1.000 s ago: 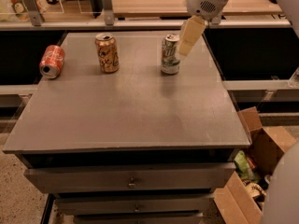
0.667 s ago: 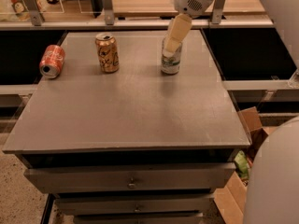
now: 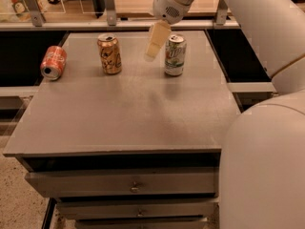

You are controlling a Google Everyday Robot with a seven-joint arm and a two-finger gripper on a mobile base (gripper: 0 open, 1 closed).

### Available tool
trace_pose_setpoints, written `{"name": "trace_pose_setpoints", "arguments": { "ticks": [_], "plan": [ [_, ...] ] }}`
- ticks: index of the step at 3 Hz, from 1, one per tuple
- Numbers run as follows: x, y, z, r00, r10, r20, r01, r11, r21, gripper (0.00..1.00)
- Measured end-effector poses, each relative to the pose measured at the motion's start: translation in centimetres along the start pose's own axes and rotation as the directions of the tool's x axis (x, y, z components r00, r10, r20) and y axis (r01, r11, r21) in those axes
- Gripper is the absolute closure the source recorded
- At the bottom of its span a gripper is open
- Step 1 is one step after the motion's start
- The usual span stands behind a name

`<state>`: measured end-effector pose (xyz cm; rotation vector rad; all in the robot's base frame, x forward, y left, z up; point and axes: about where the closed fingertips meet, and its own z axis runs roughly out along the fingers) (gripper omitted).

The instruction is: Pick orange can

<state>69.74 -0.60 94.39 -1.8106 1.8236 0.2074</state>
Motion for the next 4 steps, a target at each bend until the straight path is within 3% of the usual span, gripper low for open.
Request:
{"name": "trace_pose_setpoints", "arguments": {
  "ticks": [2,4],
  "plan": [
    [-3.2,-0.4,7.0,0.997,0.041,0.071,-0.035,0.9954,-0.089,0.00],
    [-4.2,-0.1,9.4,0.995,0.025,0.094,-0.018,0.9969,-0.076,0.00]
  ]
}}
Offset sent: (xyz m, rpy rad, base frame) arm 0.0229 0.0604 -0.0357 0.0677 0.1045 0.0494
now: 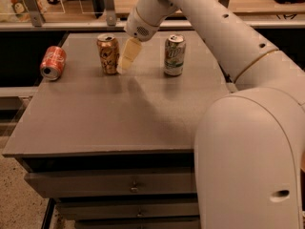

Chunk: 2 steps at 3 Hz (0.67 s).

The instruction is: Pick orange can

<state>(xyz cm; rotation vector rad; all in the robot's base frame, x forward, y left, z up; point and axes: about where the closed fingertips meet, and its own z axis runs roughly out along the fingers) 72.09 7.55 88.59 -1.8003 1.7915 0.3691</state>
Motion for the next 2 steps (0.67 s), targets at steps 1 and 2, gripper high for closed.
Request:
{"name": "trace_pose_setpoints", "arguments": {
  "ticks": [1,2],
  "plan": [
    [-0.8,0.1,1.1,0.999,-0.008,0.034,0.008,0.9999,0.011,0.00],
    [-1.6,0.1,2.2,0.998,-0.013,0.064,0.013,0.9998,0.012,0.00]
  ]
}}
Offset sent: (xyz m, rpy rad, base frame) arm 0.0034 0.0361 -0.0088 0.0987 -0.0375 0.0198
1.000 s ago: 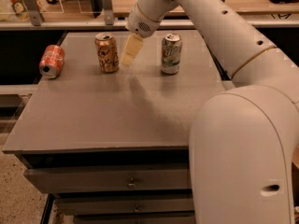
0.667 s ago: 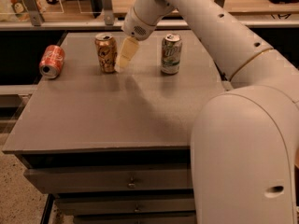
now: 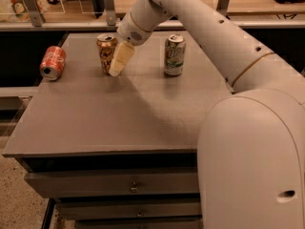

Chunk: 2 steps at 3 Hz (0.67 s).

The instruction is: Pick orange can

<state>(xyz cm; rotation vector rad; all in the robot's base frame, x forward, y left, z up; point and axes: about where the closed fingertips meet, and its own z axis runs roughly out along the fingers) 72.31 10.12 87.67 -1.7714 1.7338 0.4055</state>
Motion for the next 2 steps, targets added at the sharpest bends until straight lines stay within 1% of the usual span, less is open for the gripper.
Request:
{"name": "trace_pose_setpoints", "arguments": {
  "ticks": [1,2],
  "plan": [
    [-0.52,0.06,1.03,1.000,-0.002,0.020,0.002,1.0000,-0.008,0.18],
    [-0.90,0.06,1.78,1.000,-0.001,0.029,0.001,0.9998,-0.018,0.41]
  ]
}}
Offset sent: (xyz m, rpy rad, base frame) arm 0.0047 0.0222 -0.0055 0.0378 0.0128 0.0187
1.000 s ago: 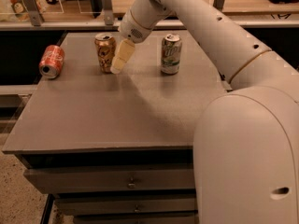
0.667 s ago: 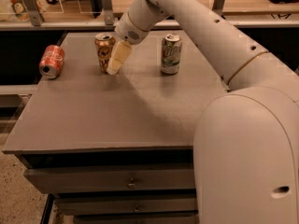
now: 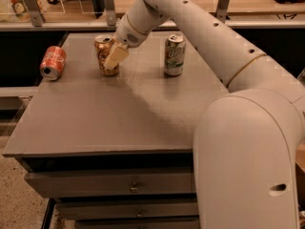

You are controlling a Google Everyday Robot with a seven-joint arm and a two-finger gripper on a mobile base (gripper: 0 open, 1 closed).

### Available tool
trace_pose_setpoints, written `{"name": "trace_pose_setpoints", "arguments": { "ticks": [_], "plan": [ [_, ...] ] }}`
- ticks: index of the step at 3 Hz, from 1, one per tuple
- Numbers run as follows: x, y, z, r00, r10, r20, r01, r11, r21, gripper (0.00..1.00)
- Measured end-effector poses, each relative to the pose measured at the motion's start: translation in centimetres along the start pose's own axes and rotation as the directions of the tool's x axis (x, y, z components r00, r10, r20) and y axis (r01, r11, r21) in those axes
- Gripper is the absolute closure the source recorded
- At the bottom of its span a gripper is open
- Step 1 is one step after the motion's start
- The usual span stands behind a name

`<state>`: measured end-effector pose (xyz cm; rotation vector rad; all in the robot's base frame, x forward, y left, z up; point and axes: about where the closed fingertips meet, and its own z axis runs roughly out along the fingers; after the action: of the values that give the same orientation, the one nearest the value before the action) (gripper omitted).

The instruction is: Pick orange can

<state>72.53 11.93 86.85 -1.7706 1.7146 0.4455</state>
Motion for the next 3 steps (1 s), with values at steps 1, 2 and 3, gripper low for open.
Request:
{"name": "trace_pose_setpoints", "arguments": {
  "ticks": [1,2,3],
  "plan": [
    [-0.4,0.0,0.6,1.000,0.005,-0.002,-0.005,1.0000,-0.005,0.64],
    [-0.8,-0.1,0.9,1.000,0.009,-0.004,-0.009,0.9999,-0.010,0.87],
    [-1.7,-0.1,0.4,1.000,0.005,-0.004,-0.005,0.9999,-0.012,1.00]
  ]
}}
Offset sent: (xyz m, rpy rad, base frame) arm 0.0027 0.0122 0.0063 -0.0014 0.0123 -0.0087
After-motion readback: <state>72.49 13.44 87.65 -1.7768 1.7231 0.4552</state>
